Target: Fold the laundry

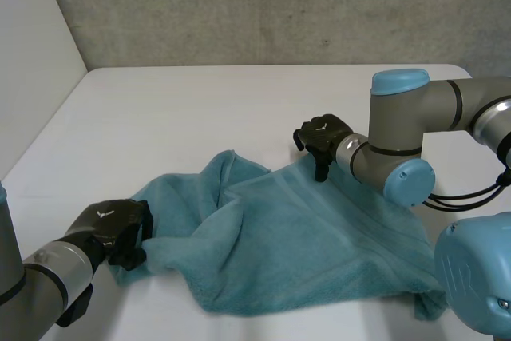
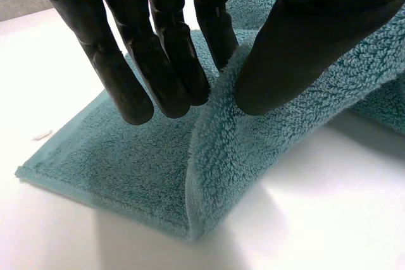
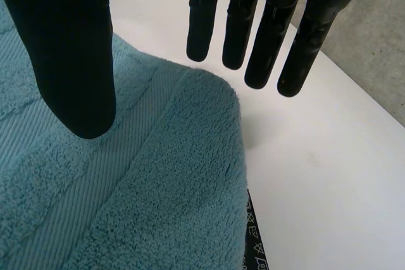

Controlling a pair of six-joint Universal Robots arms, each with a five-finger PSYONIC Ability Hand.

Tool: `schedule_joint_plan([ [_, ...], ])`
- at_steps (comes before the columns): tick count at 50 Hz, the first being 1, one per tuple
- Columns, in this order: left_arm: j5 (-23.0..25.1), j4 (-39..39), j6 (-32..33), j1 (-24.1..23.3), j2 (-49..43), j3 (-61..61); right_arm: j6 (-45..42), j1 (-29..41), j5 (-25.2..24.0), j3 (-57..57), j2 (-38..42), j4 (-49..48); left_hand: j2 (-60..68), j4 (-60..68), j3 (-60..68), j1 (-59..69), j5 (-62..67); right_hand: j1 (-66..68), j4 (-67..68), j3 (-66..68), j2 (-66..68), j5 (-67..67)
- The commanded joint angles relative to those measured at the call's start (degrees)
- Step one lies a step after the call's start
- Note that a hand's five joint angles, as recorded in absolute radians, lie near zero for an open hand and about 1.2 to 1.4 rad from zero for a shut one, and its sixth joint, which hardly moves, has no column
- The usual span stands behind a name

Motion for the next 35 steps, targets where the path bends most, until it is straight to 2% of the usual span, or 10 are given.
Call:
schedule_joint_plan([
  [1, 0.1, 0.3, 0.1, 1.0, -0.2, 0.1, -1.4, -0.1, 0.4, 0.0, 1.3, 0.1, 11.4, 11.7, 11.9, 17.1, 14.4, 35.8, 31.1, 30.9, 30.9, 32.4],
  [3, 0.2, 1.4, 0.3, 1.2, -0.6, 0.2, -2.2, -0.1, 0.5, -0.3, 1.3, 0.0, 11.4, 11.7, 11.9, 17.1, 14.4, 52.9, 48.2, 48.1, 48.0, 49.5],
  [8, 1.4, 5.9, 0.7, 1.8, -2.6, 2.5, -6.1, 0.1, 4.5, -2.9, 0.9, 0.0, 11.4, 11.7, 11.9, 17.1, 14.4, 53.0, 48.3, 48.2, 48.1, 49.6],
  [13, 1.5, 6.8, 1.9, 1.8, -6.0, 12.0, -8.7, 0.1, 10.9, -16.9, -1.4, -1.8, 11.4, 11.7, 11.9, 17.1, 14.4, 53.0, 48.3, 48.2, 48.1, 49.6],
  [17, 1.1, 7.6, 4.0, 1.4, -6.5, 25.6, -5.9, -0.3, 13.3, -27.6, -5.1, -11.2, 11.4, 11.7, 11.9, 17.1, 14.4, 53.0, 48.3, 48.2, 48.1, 49.6],
  [20, -0.3, 9.9, 4.7, 1.2, -7.5, 38.0, -4.0, -0.6, 14.6, -28.2, -7.3, -15.5, 11.4, 11.7, 11.9, 17.1, 14.4, 53.0, 48.3, 48.2, 48.1, 49.6],
  [21, -1.0, 10.6, 4.7, 1.2, -7.8, 40.7, -2.0, -0.6, 15.8, -26.3, -10.9, -20.3, 11.4, 11.7, 11.9, 17.1, 14.4, 53.0, 48.3, 48.2, 48.1, 49.6],
  [26, -8.1, 19.5, 5.2, 0.8, -8.3, 50.0, -0.4, -0.6, 15.6, -15.4, -19.8, -22.6, 11.4, 11.7, 11.9, 17.1, 14.4, 53.0, 48.3, 48.2, 48.1, 49.6],
  [30, -8.9, 24.8, 6.4, 0.6, -7.7, 47.7, -0.3, -0.7, 15.5, -4.5, -25.8, -23.1, 11.4, 11.7, 11.9, 17.1, 14.4, 53.0, 48.3, 48.2, 48.1, 49.6],
  [35, -8.8, 23.8, 9.4, -1.2, -6.1, 38.6, -0.6, -0.9, 12.2, 13.3, -34.0, -25.9, 11.4, 11.7, 11.9, 17.1, 14.4, 53.0, 48.3, 48.2, 48.1, 49.6],
])
